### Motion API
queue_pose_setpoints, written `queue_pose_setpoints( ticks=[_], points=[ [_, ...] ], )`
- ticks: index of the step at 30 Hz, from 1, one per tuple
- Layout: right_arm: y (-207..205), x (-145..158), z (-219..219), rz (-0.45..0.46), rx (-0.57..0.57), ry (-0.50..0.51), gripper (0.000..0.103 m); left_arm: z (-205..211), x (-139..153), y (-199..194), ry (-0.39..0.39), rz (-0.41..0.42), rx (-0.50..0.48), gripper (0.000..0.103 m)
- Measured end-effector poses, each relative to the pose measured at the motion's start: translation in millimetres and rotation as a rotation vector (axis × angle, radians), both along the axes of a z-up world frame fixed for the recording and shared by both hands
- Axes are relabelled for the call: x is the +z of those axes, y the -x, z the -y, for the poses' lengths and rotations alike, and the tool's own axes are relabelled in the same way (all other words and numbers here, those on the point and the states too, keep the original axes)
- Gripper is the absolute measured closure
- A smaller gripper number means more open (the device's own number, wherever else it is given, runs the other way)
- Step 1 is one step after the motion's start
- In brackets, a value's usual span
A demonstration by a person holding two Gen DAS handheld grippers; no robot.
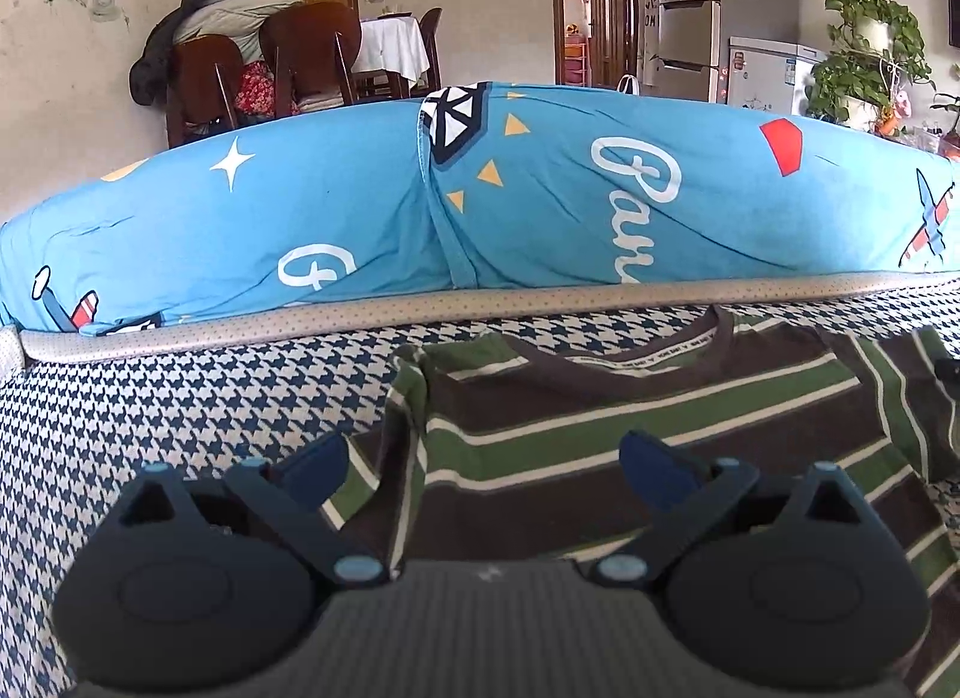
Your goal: Fold clothes
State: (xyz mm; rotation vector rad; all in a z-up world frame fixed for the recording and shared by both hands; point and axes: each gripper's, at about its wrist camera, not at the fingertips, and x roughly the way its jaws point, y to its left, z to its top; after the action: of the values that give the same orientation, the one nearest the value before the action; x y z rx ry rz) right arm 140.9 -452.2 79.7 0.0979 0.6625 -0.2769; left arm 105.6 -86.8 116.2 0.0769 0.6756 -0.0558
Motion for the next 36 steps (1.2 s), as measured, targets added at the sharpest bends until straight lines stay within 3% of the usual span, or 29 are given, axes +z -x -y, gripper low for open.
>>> queue_pose_setpoints(
  ticks=[6, 13, 21, 25, 28, 32, 36],
  points=[
    [13.9, 8.4, 22.8, 0.013, -0.052, -0.124, 0.086, 1.7, 1.5, -0.2, -0.006, 0.000, -0.005, 0.002],
    [39.8, 16.0, 15.1, -0.052, -0.028, -0.173, 0.059, -4.5, 8.1, 1.0, 0.013, 0.009, 0.023, 0.002],
    [58.3, -0.1, 13.7, -0.129, -0.054, -0.243, 0.057, -13.6, 14.2, 4.7, 0.005, 0.029, 0.047, 0.000],
    [55.3, -7.1, -2.7, -0.133, -0.008, -0.161, 0.055, -21.8, 16.4, 4.0, 0.017, 0.024, 0.069, 0.000],
    [54.3, -9.8, -17.0, -0.136, 0.028, -0.085, 0.062, -30.0, 18.4, 2.1, 0.030, 0.017, 0.089, 0.000],
    [55.0, -10.2, -29.4, -0.130, 0.070, -0.037, 0.094, -45.2, 25.0, -1.7, 0.047, 0.021, 0.130, 0.000],
    [60.9, -1.0, -30.1, -0.106, 0.000, 0.053, 0.095, -69.8, 34.6, -4.4, 0.075, 0.030, 0.188, 0.000]
  ],
)
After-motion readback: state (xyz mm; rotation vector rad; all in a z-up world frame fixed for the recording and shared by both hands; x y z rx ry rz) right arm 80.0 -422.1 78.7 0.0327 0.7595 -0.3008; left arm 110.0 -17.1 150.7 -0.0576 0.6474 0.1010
